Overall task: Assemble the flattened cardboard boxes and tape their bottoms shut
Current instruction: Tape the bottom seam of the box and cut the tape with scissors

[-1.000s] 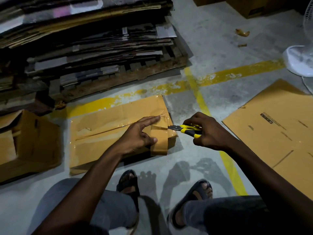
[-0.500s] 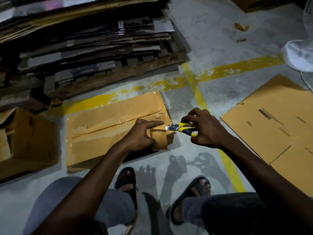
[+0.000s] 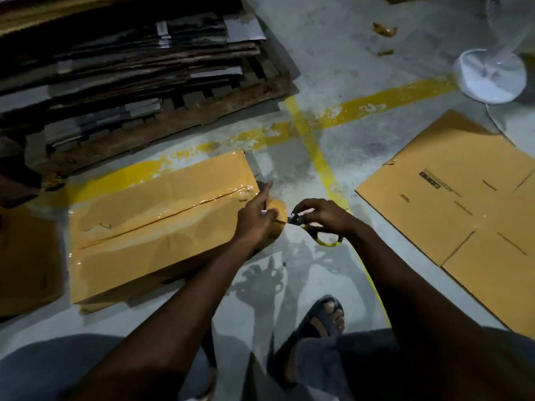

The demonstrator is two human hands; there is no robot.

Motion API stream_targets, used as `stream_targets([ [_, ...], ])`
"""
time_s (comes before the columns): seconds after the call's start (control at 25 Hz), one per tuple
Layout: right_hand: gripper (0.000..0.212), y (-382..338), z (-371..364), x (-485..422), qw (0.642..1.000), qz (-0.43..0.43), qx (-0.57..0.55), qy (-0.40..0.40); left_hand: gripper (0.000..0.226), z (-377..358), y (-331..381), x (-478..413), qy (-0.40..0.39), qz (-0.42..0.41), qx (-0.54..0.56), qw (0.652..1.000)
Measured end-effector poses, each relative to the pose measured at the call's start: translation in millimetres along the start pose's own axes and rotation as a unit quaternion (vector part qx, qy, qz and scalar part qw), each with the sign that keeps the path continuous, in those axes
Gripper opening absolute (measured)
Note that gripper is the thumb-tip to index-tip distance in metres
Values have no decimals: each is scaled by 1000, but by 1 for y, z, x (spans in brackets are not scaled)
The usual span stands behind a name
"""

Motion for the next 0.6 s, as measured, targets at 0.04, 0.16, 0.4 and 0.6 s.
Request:
stream_targets([
  [0.04,18,12,1,-4,992,-22,-126,-7,68,-20,1,-7,-20,-9,-25,999],
  [0.16,17,50,14,-20,972,-66,-222,37,80,-74,-7,-32,-61,-28,-58,996],
  [0.4,58,126,37,-49,942,-83,-313,91,52,-150,-25,-102,-97,-34,-92,990],
  [0.6,60,213,53,-71,901,-147,-322,250,25,-193,-36,-160,-98,-73,-140,983],
])
Point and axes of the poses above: each hand's wrist, its own x-axis away from the middle knuckle, its own z-axis out of the back of the hand, y = z × x, the point moved 10 cm from there along -x, towards the middle knuckle, and after that the axes turned 2 degrees about -x, right-handed, at the moved point
